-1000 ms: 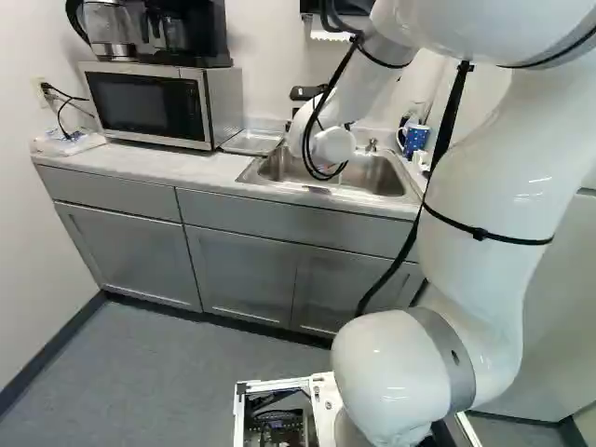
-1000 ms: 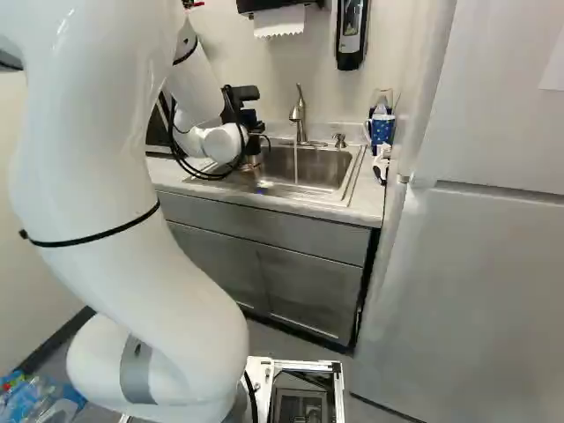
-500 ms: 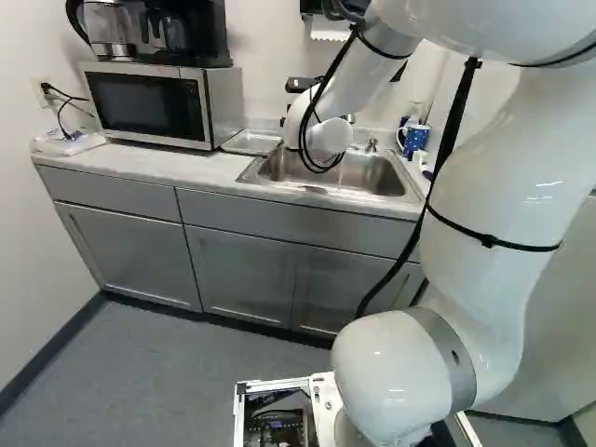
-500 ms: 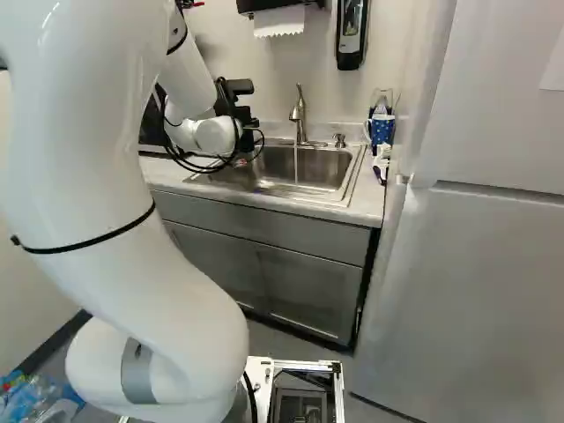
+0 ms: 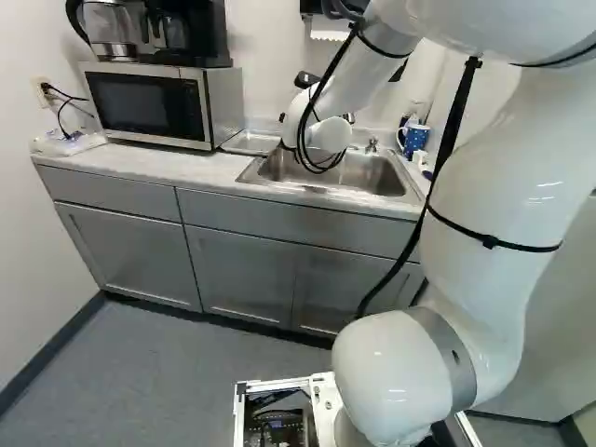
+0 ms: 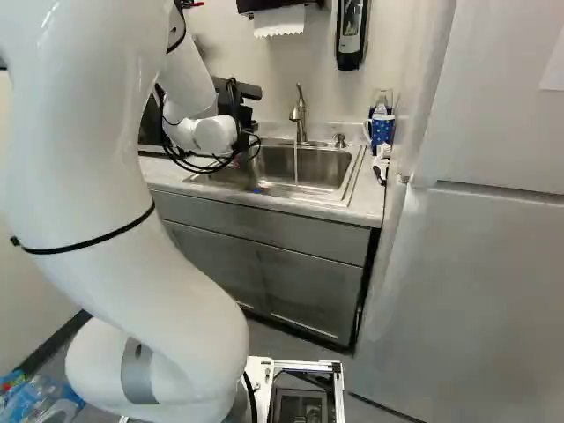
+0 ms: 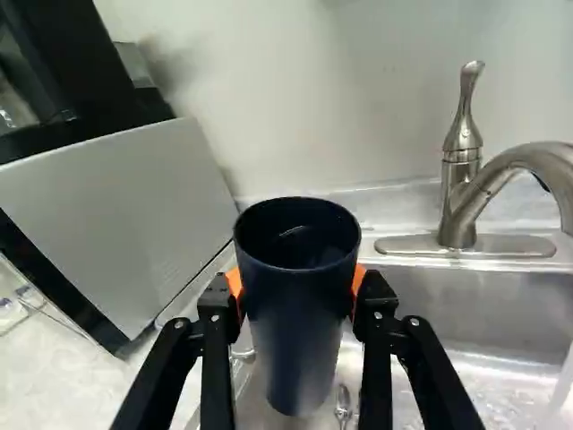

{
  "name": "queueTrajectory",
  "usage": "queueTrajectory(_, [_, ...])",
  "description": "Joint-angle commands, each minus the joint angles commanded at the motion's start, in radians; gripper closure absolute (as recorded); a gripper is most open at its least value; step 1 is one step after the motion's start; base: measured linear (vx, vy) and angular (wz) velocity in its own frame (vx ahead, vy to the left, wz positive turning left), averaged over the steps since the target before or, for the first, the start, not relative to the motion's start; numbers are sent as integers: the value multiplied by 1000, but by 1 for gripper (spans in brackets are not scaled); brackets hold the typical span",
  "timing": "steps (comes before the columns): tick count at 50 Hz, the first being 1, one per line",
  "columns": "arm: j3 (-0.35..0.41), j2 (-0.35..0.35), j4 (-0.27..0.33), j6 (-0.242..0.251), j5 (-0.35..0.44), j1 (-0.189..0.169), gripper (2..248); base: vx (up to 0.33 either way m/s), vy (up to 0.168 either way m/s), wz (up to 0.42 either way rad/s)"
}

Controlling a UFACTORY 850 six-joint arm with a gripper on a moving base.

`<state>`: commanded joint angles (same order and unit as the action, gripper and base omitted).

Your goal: Rinse the cup and place it in the tray

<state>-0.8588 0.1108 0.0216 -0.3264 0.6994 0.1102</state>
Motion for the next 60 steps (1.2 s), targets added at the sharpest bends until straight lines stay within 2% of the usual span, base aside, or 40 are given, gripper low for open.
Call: queueTrajectory(60, [0,0,0,-630,23,0,124,0,0,0])
